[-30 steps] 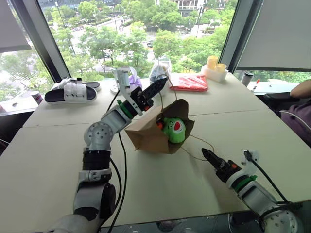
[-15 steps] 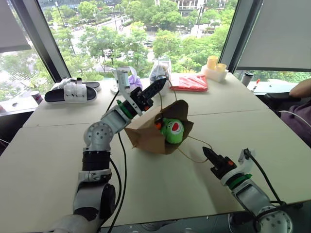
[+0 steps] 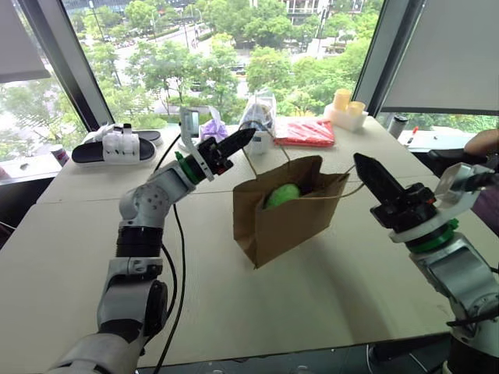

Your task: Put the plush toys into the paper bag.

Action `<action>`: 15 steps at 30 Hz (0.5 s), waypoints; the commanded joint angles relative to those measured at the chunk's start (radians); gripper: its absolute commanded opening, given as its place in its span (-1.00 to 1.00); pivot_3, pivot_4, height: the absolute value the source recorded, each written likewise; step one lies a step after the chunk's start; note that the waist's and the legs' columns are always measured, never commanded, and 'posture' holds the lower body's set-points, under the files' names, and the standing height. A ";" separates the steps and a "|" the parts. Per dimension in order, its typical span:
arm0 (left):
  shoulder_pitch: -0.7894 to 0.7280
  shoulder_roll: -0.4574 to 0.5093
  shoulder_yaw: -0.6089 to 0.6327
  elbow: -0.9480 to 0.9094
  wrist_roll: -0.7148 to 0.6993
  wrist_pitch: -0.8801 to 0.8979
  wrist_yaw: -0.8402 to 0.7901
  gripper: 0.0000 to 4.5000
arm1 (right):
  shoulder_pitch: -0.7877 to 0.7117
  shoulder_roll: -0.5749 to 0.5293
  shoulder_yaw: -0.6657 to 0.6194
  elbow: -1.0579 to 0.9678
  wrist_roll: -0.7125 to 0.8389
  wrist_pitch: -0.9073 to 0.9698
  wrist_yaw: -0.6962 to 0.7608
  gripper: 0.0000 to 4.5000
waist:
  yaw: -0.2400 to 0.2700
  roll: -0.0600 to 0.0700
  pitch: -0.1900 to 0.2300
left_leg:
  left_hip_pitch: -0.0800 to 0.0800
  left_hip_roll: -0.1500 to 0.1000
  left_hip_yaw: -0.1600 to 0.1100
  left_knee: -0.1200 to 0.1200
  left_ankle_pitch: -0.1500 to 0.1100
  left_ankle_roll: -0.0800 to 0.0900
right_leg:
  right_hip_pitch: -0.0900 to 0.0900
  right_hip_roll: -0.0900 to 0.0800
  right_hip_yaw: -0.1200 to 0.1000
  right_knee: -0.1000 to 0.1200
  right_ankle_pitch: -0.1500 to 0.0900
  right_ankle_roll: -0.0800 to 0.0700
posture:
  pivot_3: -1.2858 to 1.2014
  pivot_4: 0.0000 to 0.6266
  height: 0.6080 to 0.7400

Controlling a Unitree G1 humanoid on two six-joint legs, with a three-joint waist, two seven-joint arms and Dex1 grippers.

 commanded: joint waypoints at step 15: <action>0.024 -0.015 0.001 0.009 0.029 -0.007 -0.051 0.98 | 0.163 -0.059 0.037 -0.065 -0.040 -0.045 0.079 0.98 | -0.001 0.000 0.000 | 0.000 0.000 0.000 0.000 0.000 0.000 | 0.000 0.000 0.000 0.000 0.000 0.000 | 0.03 -0.52 1.00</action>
